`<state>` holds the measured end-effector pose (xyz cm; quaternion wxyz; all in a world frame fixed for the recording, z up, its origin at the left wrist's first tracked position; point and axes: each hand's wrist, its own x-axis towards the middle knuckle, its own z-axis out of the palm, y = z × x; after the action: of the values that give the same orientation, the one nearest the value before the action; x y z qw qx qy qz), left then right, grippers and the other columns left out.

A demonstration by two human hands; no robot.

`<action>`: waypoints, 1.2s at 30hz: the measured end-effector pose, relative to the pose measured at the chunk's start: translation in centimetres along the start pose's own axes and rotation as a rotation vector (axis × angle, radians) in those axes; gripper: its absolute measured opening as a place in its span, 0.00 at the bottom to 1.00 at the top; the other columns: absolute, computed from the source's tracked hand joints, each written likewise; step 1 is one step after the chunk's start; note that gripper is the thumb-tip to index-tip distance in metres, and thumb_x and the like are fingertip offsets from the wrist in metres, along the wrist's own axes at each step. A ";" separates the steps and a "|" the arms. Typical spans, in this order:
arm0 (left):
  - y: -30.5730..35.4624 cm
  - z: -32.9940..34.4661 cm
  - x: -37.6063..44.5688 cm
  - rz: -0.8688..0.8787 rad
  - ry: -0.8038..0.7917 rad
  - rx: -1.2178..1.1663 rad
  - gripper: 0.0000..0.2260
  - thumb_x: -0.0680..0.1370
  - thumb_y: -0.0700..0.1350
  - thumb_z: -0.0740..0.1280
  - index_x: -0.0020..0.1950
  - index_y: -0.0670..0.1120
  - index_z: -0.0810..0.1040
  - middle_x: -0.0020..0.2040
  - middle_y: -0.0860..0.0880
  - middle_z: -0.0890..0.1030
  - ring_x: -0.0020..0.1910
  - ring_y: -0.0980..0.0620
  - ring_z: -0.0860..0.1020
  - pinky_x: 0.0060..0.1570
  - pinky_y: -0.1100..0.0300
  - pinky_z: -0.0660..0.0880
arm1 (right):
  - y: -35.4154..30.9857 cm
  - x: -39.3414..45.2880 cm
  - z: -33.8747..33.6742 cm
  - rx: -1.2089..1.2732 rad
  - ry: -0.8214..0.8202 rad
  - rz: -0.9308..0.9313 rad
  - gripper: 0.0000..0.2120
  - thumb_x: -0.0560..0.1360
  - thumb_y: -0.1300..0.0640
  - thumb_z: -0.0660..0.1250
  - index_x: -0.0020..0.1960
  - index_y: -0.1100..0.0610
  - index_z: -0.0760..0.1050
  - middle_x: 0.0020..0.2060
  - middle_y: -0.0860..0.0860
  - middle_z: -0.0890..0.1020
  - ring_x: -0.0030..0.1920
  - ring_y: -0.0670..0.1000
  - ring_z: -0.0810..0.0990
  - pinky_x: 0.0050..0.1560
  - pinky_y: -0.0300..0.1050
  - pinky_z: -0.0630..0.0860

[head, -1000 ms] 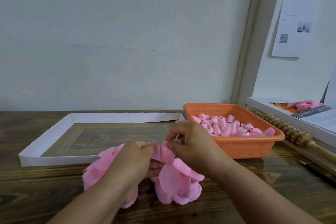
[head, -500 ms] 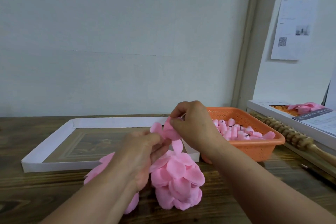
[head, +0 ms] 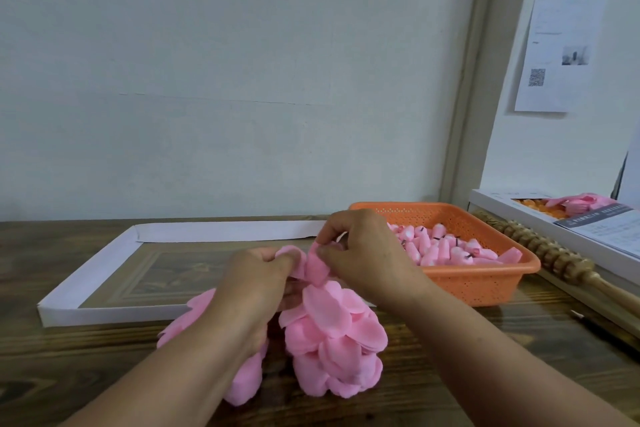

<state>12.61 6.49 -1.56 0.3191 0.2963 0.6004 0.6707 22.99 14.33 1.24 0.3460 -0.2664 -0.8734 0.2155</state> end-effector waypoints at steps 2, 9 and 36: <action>0.0 -0.2 -0.1 0.039 -0.015 0.094 0.20 0.79 0.37 0.62 0.28 0.44 0.83 0.30 0.45 0.84 0.25 0.54 0.79 0.28 0.63 0.77 | 0.1 -0.3 0.5 0.007 -0.020 -0.005 0.10 0.71 0.67 0.66 0.35 0.54 0.76 0.19 0.40 0.73 0.24 0.36 0.71 0.27 0.29 0.65; -0.3 -0.5 0.1 0.062 -0.029 0.216 0.16 0.80 0.42 0.62 0.35 0.42 0.82 0.32 0.43 0.84 0.32 0.48 0.78 0.38 0.57 0.77 | -0.1 -0.2 1.0 -0.033 -0.128 -0.072 0.05 0.72 0.65 0.66 0.40 0.59 0.79 0.31 0.41 0.72 0.32 0.39 0.70 0.31 0.26 0.65; -1.0 -1.7 0.0 0.060 -0.243 0.178 0.13 0.80 0.36 0.61 0.43 0.43 0.84 0.43 0.39 0.84 0.41 0.45 0.76 0.43 0.58 0.77 | 0.0 0.5 0.6 0.204 -0.204 0.102 0.12 0.72 0.68 0.66 0.33 0.55 0.74 0.16 0.44 0.74 0.21 0.46 0.75 0.26 0.41 0.76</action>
<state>11.35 5.53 -2.77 0.3417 0.4201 0.6055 0.5832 22.21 14.50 1.06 0.2696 -0.2506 -0.8629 0.3464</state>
